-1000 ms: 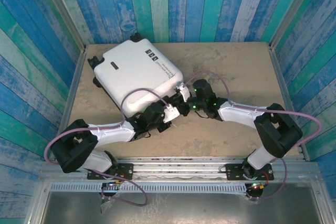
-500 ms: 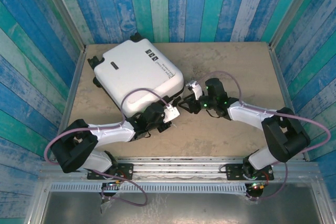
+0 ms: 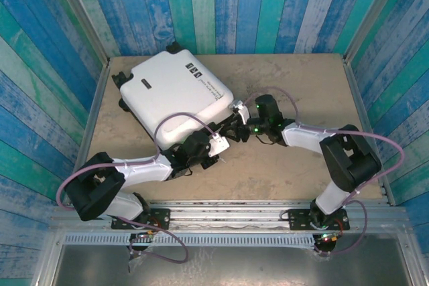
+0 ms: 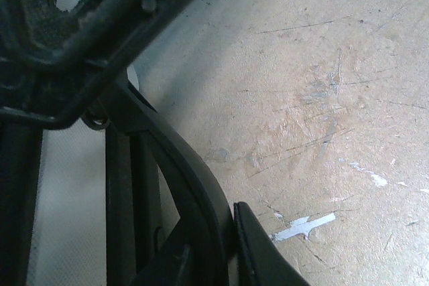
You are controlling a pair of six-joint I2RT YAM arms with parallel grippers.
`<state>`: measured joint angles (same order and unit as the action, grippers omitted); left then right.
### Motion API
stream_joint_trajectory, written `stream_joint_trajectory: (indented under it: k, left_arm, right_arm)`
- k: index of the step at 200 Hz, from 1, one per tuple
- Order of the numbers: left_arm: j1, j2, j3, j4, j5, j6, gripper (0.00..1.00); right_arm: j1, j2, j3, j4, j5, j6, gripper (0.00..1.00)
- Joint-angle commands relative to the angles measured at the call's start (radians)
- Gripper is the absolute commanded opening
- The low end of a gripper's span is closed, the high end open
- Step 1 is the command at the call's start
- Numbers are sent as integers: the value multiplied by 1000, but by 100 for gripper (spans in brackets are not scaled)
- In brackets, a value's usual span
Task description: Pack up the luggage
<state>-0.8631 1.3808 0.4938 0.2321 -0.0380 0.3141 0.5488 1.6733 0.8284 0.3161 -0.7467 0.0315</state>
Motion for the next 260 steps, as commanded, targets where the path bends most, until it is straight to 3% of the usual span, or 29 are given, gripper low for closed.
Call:
stream_joint_trajectory:
  k: [1, 56, 140, 180, 260]
  left_arm:
    - [-35, 34, 32, 227, 374, -98, 0]
    - [-35, 35, 42, 209, 366, -94, 0]
    - [-36, 22, 37, 212, 372, -101, 0]
    - [-36, 27, 46, 218, 377, -93, 0]
    - [-37, 80, 92, 211, 408, -64, 0]
  right_arm:
    - [0, 61, 49, -6, 0, -23, 51]
    - [-1, 31, -12, 44, 130, 2, 51]
    - [-37, 28, -80, 142, 155, 64, 54]
    - [-21, 104, -44, 192, 73, 97, 53]
    - [121, 155, 63, 186, -76, 97, 52]
